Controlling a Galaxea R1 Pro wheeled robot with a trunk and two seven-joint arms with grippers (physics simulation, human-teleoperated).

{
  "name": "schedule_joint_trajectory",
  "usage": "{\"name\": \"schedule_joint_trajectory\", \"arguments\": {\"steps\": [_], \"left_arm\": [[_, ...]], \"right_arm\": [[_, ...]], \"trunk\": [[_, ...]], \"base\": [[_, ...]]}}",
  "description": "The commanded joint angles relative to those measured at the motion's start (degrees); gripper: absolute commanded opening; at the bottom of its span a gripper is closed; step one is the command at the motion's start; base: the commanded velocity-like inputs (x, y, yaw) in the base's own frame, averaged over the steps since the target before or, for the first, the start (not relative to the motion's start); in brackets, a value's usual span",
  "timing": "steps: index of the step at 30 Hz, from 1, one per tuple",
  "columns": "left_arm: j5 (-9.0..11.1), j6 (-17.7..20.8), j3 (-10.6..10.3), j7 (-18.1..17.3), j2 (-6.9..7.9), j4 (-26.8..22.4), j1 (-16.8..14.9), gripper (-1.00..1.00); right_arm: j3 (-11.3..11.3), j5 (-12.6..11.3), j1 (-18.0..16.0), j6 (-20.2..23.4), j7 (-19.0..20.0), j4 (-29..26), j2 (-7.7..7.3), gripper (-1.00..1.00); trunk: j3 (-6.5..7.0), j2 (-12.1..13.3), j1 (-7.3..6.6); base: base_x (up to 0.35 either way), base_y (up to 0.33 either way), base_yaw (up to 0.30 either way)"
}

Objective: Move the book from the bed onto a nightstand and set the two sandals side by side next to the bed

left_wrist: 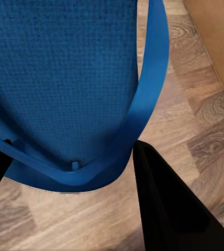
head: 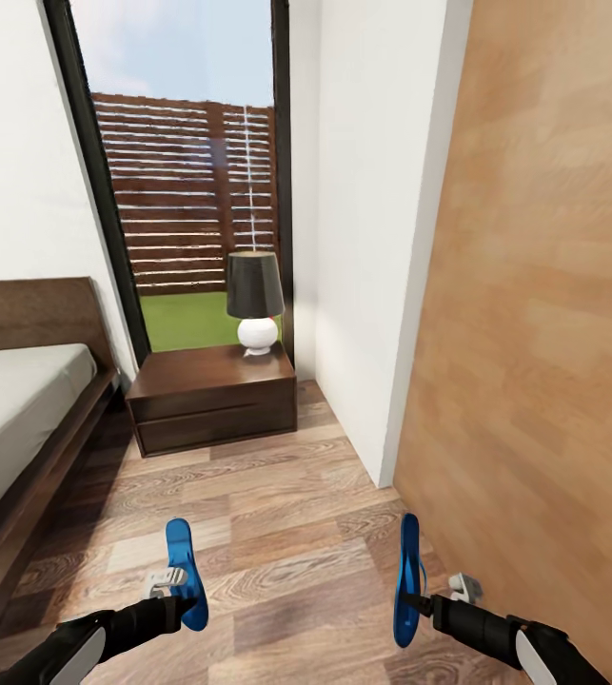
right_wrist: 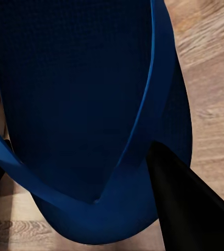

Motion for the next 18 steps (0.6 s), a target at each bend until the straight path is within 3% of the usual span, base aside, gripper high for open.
{"name": "schedule_joint_trajectory", "arguments": {"steps": [1,10,18], "left_arm": [[0.5,0.4,-0.3,0.1,0.06,-0.1,0.0,-1.0],[0.5,0.4,-0.3,0.1,0.06,-0.1,0.0,-1.0],[0.5,0.4,-0.3,0.1,0.05,-0.1,0.0,-1.0]], "right_arm": [[-0.1,-0.3,0.0,0.5,0.1,0.0,0.02,-1.0],[-0.1,-0.3,0.0,0.5,0.1,0.0,0.0,-1.0],[-0.1,-0.3,0.0,0.5,0.1,0.0,0.01,-1.0]], "trunk": [[0.17,0.0,-0.04],[2.16,0.1,-0.27],[3.6,3.3,-2.02]], "base": [[0.0,0.0,0.0],[0.0,0.0,0.0],[0.0,0.0,0.0]]}}
